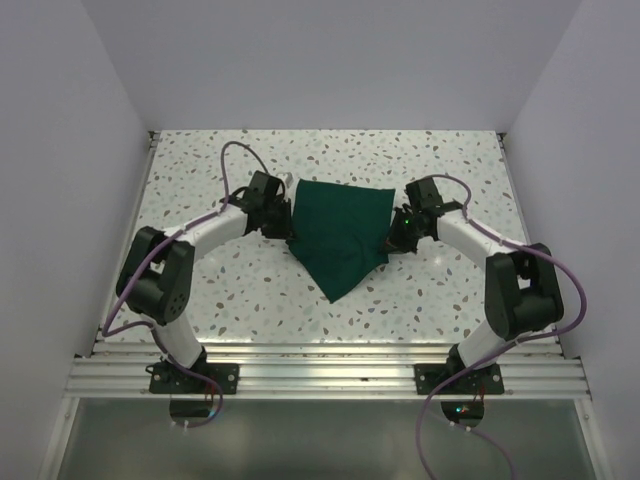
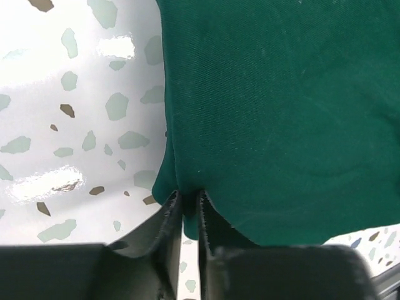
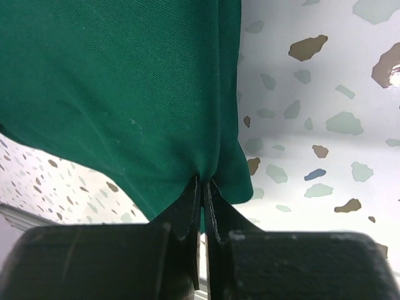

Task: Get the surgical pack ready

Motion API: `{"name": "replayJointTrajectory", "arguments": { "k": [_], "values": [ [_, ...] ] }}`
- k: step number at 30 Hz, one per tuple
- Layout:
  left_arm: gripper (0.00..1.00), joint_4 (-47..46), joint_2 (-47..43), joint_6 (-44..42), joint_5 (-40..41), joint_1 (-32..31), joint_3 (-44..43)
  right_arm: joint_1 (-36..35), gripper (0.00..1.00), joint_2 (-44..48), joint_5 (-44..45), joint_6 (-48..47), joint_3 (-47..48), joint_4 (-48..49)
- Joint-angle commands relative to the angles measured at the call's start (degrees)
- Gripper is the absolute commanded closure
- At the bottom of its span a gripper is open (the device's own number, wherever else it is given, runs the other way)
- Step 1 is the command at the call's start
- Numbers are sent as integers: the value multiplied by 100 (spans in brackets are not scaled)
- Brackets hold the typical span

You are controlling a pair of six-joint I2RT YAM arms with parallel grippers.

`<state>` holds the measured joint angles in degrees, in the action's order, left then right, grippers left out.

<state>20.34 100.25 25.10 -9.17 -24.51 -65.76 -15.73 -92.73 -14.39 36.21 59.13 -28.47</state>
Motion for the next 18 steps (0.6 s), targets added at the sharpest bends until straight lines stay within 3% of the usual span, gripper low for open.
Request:
{"name": "replayJointTrajectory", "arguments": {
  "k": [1,2,3,18],
  "values": [
    [89,-171,39,-14,-6,87,107,17,100,-26,156,-122,1,70],
    [98,-162,39,-32,46,96,133,26,100,-35,182,-149,10,9],
    [100,-170,13,-49,73,113,159,26,100,-78,217,-166,45,-27],
    [100,-338,188,-410,574,149,186,52,99,-422,745,-527,229,-1]
  ]
}}
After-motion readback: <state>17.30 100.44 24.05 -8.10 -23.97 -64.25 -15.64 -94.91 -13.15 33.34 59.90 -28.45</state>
